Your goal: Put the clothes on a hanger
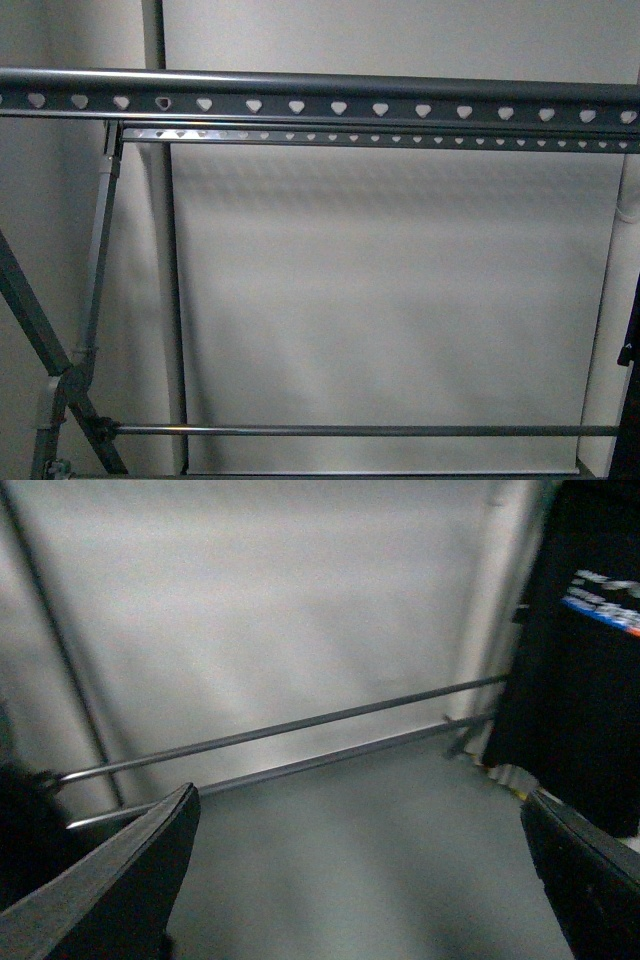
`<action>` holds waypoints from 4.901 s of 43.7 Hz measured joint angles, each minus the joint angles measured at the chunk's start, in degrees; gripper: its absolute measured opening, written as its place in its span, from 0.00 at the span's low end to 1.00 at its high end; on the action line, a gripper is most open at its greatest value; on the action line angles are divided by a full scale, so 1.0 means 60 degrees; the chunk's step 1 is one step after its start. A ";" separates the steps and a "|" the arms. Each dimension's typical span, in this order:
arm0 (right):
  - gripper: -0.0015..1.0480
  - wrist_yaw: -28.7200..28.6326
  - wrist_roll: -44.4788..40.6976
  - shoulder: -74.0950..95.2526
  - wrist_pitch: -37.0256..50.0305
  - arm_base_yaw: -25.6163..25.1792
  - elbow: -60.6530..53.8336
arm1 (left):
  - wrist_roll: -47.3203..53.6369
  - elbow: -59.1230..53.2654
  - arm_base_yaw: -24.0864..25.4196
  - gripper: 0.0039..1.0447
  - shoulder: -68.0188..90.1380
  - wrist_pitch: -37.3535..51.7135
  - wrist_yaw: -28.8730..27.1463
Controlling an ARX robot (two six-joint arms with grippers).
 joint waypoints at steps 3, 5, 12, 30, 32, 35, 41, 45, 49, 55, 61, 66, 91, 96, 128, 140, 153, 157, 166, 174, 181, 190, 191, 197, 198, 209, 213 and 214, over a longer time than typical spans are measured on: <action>0.93 0.0022 0.0000 0.0000 0.0000 0.0000 0.0000 | 0.0066 0.0153 0.0186 0.94 0.0554 0.0925 0.1763; 0.93 0.0018 0.0000 0.0000 0.0000 0.0000 0.0000 | -0.0004 0.0433 0.0124 0.94 0.1249 0.1759 0.1785; 0.93 0.0007 0.0000 0.0000 0.0000 0.0000 0.0000 | -0.1490 0.2284 0.0025 0.94 0.4437 0.2765 -0.0750; 0.93 0.0004 0.0000 0.0000 0.0000 0.0000 0.0000 | -0.7668 0.7810 0.0452 0.94 1.0837 -0.0678 -0.7836; 0.93 0.0007 0.0000 0.0000 0.0000 0.0000 0.0000 | -0.7828 0.7916 0.0401 0.94 1.0910 -0.0831 -0.7963; 0.93 0.0011 0.0000 0.0000 0.0000 0.0000 0.0000 | -0.8029 0.8058 0.0332 0.94 1.1030 -0.1005 -0.8229; 0.93 0.0007 0.0000 0.0000 0.0000 0.0000 0.0000 | -0.8408 0.8302 0.0229 0.94 1.1322 -0.1446 -0.8714; 0.93 0.0007 0.0000 0.0000 0.0000 0.0000 0.0000 | -0.8582 0.8433 0.0273 0.94 1.1577 -0.1661 -0.8939; 0.93 0.0007 0.0000 0.0000 0.0000 0.0000 0.0000 | -0.8688 0.8637 0.0350 0.94 1.1894 -0.1647 -0.9143; 0.93 0.0007 0.0000 0.0000 0.0000 0.0000 0.0000 | -0.8706 0.9045 0.0382 0.94 1.2397 -0.1432 -0.9286; 0.93 0.0007 0.0000 0.0000 0.0000 0.0000 0.0000 | -0.8692 0.9548 0.0357 0.94 1.2961 -0.1257 -0.9300; 0.93 0.0007 0.0000 0.0000 0.0000 0.0000 0.0000 | -0.8623 0.9981 0.0270 0.94 1.3427 -0.1271 -0.9282; 0.93 0.0011 0.0000 0.0000 0.0000 0.0000 0.0000 | -0.7624 0.9380 0.0066 0.13 1.3107 -0.1107 -0.8750; 0.93 0.0007 0.0000 0.0000 0.0000 0.0000 0.0000 | -0.6510 0.8524 -0.0080 0.12 1.2291 -0.0856 -0.7635; 0.93 0.0007 0.0000 0.0000 0.0000 0.0000 0.0000 | 1.0236 0.9839 -0.1326 0.11 1.2309 -0.4309 -0.0036; 0.93 0.0007 0.0000 0.0000 0.0000 0.0000 0.0000 | 1.3712 1.0950 -0.1679 0.11 1.3489 -0.3155 0.0801; 0.93 0.0007 0.0000 0.0000 0.0000 0.0000 0.0000 | 1.5140 1.1056 -0.1967 0.11 1.3548 -0.2816 0.1005; 0.93 0.0011 0.0000 0.0000 0.0000 0.0000 0.0000 | 1.5245 1.1056 -0.1960 0.11 1.3548 -0.2816 0.0965; 0.93 0.0004 0.0000 0.0000 0.0000 0.0000 0.0000 | 1.5562 1.1056 -0.1938 0.11 1.3551 -0.2816 0.0925; 0.93 -0.5442 0.1734 0.2251 -0.0794 -0.2335 0.1144 | 1.5588 1.1056 -0.1902 0.11 1.3551 -0.2816 0.0903; 0.93 -0.8302 0.0397 0.4787 -0.0142 -0.3621 0.3118 | 1.5606 1.1056 -0.1960 0.11 1.3555 -0.2816 0.0976; 0.93 -0.9876 -0.5890 0.7147 -0.2575 -0.2976 0.6029 | 1.5609 1.1056 -0.1905 0.11 1.3559 -0.2816 0.0962; 0.93 -0.9803 -0.6951 0.7537 -0.3486 -0.2834 0.6517 | 1.5609 1.1056 -0.1905 0.11 1.3559 -0.2816 0.0958; 0.93 -0.8612 -1.1114 0.8797 -0.5093 -0.2226 0.7796 | 1.5620 1.1056 -0.1916 0.11 1.3559 -0.2816 0.0962; 0.93 -0.8422 -1.1635 0.8987 -0.5187 -0.2106 0.7967 | 1.5620 1.1056 -0.1916 0.11 1.3559 -0.2816 0.0962; 0.93 -0.7082 -1.3162 1.0313 -0.4411 -0.0834 0.8969 | 1.5639 1.1056 -0.1912 0.11 1.3559 -0.2816 0.0954; 0.93 -0.6685 -1.3005 1.0903 -0.4193 -0.0419 0.9264 | 1.5639 1.1056 -0.1912 0.11 1.3559 -0.2816 0.0962; 0.93 -0.6597 -1.2936 1.1027 -0.4135 -0.0339 0.9296 | 1.5639 1.1056 -0.1912 0.11 1.3559 -0.2816 0.0958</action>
